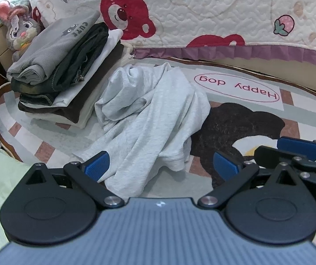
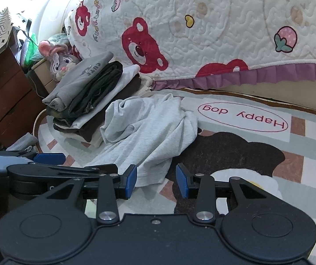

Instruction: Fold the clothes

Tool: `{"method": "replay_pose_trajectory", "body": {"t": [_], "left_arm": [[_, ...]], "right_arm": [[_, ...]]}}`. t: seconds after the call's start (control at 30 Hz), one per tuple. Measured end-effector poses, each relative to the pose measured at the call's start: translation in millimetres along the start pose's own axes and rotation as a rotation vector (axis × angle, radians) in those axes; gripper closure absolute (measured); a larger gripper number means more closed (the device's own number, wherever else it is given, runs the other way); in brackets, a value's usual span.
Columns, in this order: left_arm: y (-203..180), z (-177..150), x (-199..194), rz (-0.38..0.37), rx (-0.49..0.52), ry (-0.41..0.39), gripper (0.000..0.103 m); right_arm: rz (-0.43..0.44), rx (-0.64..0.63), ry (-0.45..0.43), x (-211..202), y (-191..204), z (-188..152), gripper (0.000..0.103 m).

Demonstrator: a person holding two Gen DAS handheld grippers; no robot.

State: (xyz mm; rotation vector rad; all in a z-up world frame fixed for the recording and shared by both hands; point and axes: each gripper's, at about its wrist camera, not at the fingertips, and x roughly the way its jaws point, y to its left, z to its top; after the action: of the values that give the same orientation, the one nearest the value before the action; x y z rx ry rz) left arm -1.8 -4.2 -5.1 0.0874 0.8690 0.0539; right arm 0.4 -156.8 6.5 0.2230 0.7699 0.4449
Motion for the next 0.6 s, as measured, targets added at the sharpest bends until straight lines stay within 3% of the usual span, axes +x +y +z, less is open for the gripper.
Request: {"method": "replay_pose_trajectory", "body": {"t": [0.6], "left_arm": [[-0.2, -0.8, 0.5, -0.005, -0.002, 0.01, 0.001]], "right_arm": [[-0.003, 0.002, 0.0, -0.7, -0.5, 0.6, 0.059]]}}
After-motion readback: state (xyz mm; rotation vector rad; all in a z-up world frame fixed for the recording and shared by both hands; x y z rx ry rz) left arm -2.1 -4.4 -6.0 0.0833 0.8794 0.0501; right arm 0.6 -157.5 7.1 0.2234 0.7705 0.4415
